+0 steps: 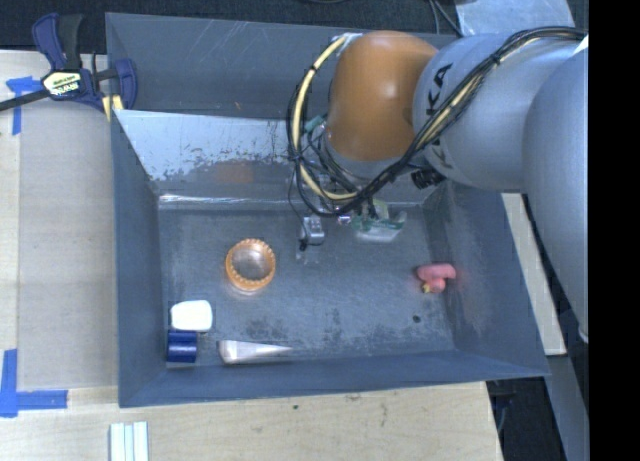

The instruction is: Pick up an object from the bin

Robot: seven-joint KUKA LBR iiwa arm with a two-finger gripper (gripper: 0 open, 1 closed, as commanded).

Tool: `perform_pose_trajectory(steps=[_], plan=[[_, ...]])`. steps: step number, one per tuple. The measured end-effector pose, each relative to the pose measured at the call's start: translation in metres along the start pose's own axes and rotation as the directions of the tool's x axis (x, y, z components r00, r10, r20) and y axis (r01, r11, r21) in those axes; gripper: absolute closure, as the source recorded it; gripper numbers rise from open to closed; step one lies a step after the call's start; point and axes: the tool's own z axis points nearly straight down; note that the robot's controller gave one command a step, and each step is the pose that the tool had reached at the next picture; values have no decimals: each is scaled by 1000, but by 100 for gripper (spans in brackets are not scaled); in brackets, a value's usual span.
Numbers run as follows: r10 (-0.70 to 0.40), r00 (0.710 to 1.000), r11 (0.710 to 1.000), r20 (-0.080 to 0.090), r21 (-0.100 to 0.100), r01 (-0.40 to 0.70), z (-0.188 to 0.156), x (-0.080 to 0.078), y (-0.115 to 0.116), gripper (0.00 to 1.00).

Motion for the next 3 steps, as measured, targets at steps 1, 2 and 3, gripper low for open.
perform_pose_trajectory(steps=[1,2,3], plan=[[2,1000,1000,8,-1,-2,-5,-2,0,0],[-26,1000,1000,-2,-3,26,43,57,71,0],[-104,994,995,13,0,104,63,63,53,100]])
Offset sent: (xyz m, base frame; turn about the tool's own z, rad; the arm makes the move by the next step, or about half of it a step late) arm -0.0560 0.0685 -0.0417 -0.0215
